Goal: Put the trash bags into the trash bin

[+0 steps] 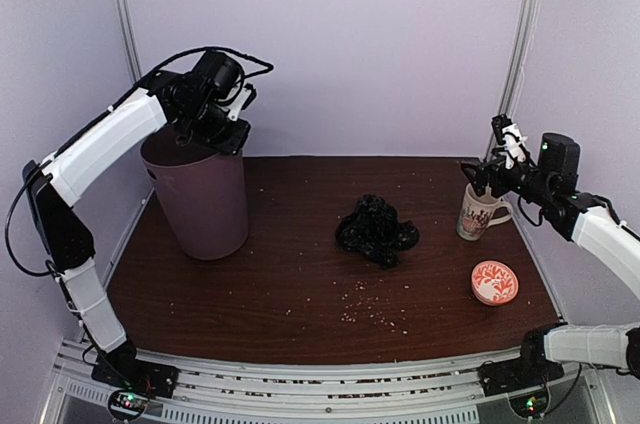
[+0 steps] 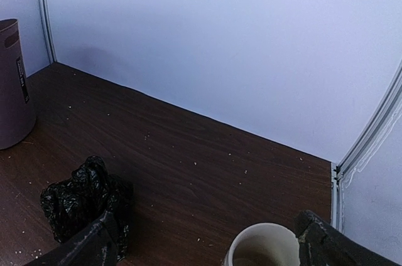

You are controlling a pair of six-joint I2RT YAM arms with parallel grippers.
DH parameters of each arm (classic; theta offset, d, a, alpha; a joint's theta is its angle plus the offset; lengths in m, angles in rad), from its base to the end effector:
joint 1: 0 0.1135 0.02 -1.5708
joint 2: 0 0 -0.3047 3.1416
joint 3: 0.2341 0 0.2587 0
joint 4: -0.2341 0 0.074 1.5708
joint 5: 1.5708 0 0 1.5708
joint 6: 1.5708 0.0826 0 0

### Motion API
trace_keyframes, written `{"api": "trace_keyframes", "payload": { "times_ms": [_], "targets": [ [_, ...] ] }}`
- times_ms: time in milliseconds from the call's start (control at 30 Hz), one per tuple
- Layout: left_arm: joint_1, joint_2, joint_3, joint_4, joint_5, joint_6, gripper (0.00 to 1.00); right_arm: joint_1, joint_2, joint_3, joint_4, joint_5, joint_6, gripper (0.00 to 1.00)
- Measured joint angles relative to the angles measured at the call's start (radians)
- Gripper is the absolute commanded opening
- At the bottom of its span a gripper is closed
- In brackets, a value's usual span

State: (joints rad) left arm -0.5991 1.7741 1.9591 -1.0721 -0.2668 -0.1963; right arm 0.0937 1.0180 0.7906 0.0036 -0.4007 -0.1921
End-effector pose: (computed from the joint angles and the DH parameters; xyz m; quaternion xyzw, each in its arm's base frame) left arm 0.3549 -0.2160 0.3981 0.1431 0.9238 -0.0132 0.3549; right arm 0.2608 0.0569 0.3412 -0.2319 0.7405 0.1253 0.6182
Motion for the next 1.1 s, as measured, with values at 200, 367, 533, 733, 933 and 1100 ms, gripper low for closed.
{"api": "trace_keyframes", "payload": {
  "times_ms": [200, 367, 533, 733, 933, 1100],
  "targets": [
    [-0.04, 0.071, 0.021, 0.142, 0.051, 0.118, 0.0, 0.0, 0.015, -0.006, -0.005, -0.004, -0.009, 0.98],
    [-0.103, 0.159, 0.086, 0.262, 0.094, 0.22, 0.0, 0.0, 0.016, -0.008, -0.01, -0.004, -0.015, 0.98],
    [-0.134, 0.193, 0.102, 0.354, 0.166, 0.278, 0.0, 0.0, 0.019, -0.008, -0.01, -0.004, -0.018, 0.98],
    [-0.138, 0.21, 0.112, 0.444, 0.283, 0.315, 0.0, 0.0, 0.023, -0.008, -0.011, -0.005, -0.021, 0.98],
    [-0.158, 0.266, 0.153, 0.512, 0.296, 0.343, 0.07, 0.0, 0.037, -0.008, -0.014, -0.008, -0.023, 0.98],
    [-0.165, 0.317, 0.209, 0.571, 0.276, 0.362, 0.21, 0.0, 0.041, -0.008, -0.016, -0.008, -0.023, 0.98]
  ]
}}
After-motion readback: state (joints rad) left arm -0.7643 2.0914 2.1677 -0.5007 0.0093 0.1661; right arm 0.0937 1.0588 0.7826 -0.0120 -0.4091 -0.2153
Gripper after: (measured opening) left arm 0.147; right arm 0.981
